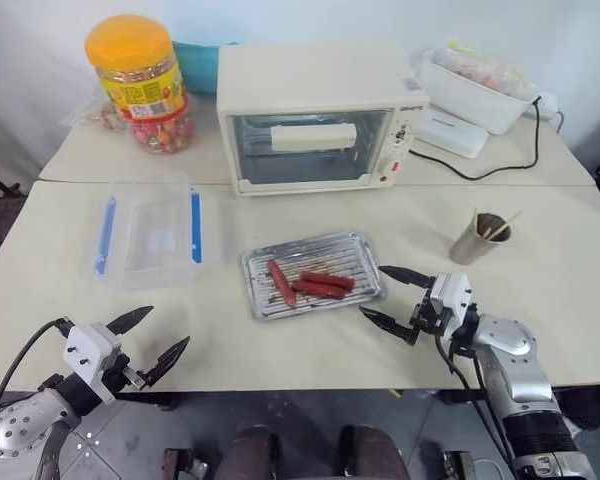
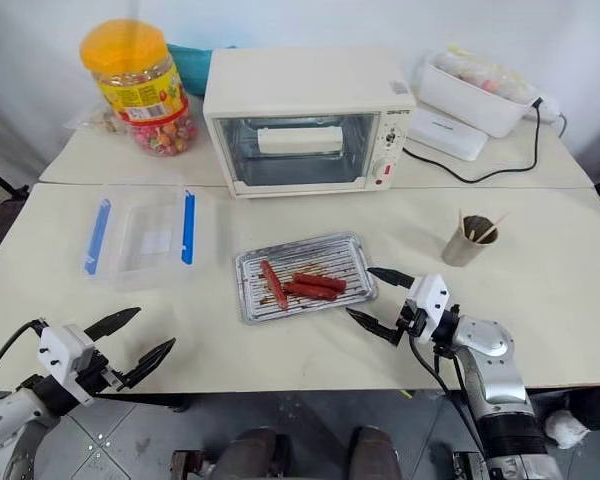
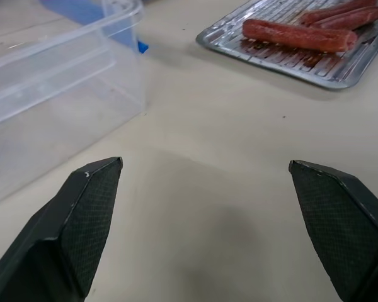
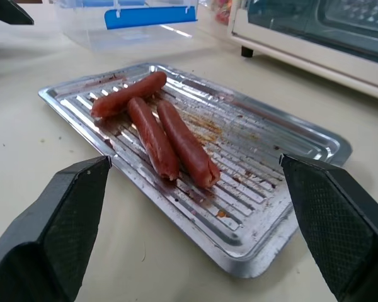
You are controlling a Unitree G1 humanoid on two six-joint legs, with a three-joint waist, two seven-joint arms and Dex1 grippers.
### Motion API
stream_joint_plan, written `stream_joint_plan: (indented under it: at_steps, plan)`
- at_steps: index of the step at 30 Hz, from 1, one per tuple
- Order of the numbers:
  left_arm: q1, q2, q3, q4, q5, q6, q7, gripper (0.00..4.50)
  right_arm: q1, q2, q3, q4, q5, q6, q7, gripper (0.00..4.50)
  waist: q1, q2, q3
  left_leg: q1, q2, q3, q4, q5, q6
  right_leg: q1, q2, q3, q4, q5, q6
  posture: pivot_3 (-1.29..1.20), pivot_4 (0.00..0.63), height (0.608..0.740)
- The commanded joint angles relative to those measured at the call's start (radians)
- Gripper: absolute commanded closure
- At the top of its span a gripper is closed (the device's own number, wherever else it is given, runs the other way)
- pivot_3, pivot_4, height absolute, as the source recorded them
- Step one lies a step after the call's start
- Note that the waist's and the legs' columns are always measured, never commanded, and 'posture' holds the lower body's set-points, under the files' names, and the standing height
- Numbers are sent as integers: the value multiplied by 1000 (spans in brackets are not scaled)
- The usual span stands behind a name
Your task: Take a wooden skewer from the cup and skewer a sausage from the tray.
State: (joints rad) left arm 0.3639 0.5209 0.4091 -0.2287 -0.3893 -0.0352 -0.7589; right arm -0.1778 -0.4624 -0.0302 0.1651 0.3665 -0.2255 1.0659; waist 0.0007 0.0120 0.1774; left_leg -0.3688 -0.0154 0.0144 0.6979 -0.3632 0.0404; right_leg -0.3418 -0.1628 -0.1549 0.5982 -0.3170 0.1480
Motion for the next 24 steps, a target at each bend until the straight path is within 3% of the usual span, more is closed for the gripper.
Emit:
stream_joint_plan:
  at_steps: [1, 24]
  plan:
    - [1, -6, -2, -32, -5, -11, 11, 0, 1, 0, -7, 6, 9, -33, 19, 33, 0, 0, 0, 0, 0, 1, 0, 0, 0, 1, 0, 0, -3, 0, 0, 0, 150, 740]
    - [-13, 0, -26, -91, -16, 44, 35, 0, 17, -5, -14, -87, 34, 30, 11, 33, -1, 2, 1, 0, 1, 8, 0, 0, 0, -1, 1, 5, -6, 0, 0, 0, 150, 740]
